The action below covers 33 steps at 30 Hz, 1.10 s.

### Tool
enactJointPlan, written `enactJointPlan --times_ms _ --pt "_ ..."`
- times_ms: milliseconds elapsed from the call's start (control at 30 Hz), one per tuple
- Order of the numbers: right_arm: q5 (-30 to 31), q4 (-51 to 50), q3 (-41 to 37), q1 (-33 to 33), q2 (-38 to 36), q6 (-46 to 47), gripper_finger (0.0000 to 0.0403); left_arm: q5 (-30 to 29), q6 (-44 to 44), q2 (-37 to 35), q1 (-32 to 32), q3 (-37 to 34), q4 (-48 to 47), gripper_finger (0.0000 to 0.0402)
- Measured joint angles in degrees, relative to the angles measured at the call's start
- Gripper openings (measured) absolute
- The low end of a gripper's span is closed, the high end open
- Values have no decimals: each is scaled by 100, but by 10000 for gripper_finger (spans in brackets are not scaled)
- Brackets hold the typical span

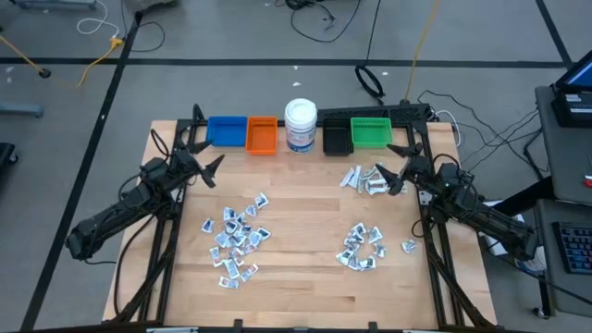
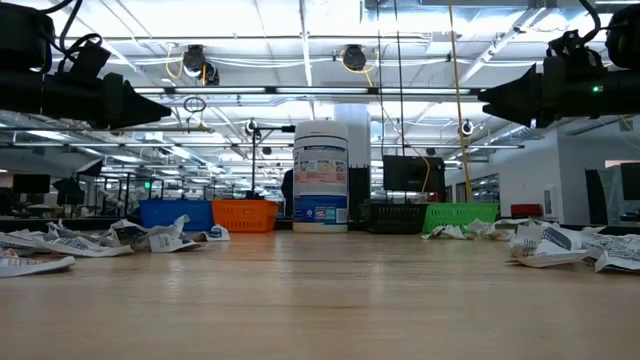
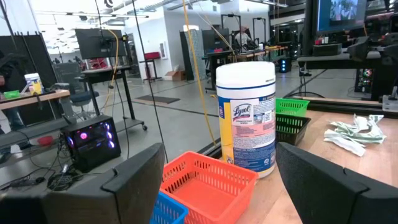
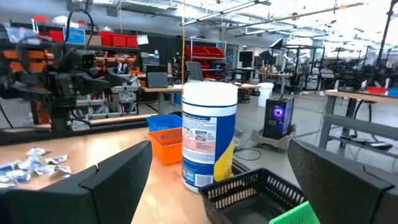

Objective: Pick & Place First Aid Supplies
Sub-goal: Put the bandage into the green bin

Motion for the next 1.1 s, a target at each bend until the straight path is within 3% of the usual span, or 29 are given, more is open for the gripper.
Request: enactJointPlan --times_ms 167,267,633,900,1100 --pt "214 51 97 0 14 683 370 -1 0 1 1 -1 0 310" --pt "472 -484 422 0 174 804 371 0 0 2 1 -1 0 310" --pt "749 -1283 2092 9 2025 1793 370 -2 0 0 2 0 0 310" --pt "738 -3239 3880 9 3602 1573 370 -2 0 0 2 0 0 310" --pt "721 -4641 5069 9 4330 1024 370 0 0 1 2 0 0 310"
